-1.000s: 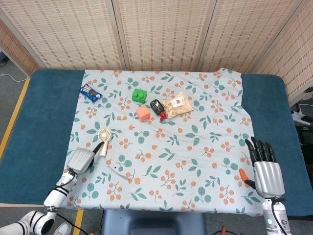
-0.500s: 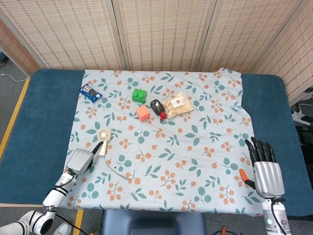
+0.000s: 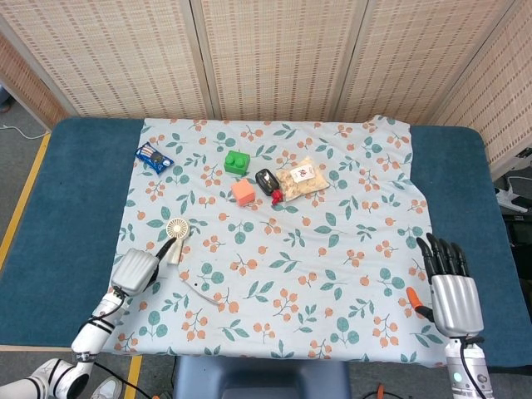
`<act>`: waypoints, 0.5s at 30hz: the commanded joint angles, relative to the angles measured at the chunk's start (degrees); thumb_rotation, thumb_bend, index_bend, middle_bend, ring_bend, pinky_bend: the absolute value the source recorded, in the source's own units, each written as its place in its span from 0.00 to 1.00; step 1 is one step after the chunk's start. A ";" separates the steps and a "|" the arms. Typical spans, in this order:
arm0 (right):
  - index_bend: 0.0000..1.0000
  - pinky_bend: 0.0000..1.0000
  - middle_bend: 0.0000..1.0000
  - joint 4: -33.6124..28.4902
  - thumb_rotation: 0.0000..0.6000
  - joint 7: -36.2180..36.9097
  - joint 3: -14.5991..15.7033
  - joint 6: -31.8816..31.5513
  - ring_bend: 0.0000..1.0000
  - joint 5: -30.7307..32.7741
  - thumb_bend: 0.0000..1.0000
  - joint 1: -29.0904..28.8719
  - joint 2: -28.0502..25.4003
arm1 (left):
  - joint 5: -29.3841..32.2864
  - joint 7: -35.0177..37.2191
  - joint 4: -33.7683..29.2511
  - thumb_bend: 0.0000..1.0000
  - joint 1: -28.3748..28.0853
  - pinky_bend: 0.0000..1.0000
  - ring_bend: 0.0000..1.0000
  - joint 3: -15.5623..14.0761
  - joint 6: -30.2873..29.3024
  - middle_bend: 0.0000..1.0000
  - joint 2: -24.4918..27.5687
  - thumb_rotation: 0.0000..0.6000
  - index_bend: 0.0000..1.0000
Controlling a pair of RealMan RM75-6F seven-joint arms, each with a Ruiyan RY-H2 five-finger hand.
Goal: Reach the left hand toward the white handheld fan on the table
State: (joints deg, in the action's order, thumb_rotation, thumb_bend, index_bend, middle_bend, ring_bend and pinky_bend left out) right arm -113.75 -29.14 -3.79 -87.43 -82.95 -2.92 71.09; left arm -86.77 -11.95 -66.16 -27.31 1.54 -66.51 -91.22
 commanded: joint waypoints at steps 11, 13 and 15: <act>0.00 0.00 0.00 -3.11 1.00 -1.30 0.98 -2.28 0.00 -3.03 0.19 1.15 -1.08 | -7.58 1.05 -23.26 0.40 17.69 0.15 0.00 -11.00 -23.88 0.01 20.66 1.00 0.00; 0.00 0.00 0.00 -3.55 1.00 -1.11 1.25 -2.50 0.00 -3.32 0.19 1.44 -1.34 | -7.97 3.14 -24.67 0.38 18.56 0.10 0.00 -10.20 -26.28 0.00 21.78 1.00 0.00; 0.00 0.00 0.00 -4.15 1.00 -0.82 1.38 -2.83 0.00 -3.99 0.19 1.64 -1.59 | -8.62 3.43 -24.58 0.39 19.25 0.09 0.00 -9.88 -27.47 0.00 22.39 1.00 0.00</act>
State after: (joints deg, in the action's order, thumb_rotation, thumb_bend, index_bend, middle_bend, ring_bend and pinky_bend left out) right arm -117.56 -30.16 -2.58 -89.96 -86.39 -1.50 69.74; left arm -94.02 -10.02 -89.44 -10.04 -7.12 -91.11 -71.42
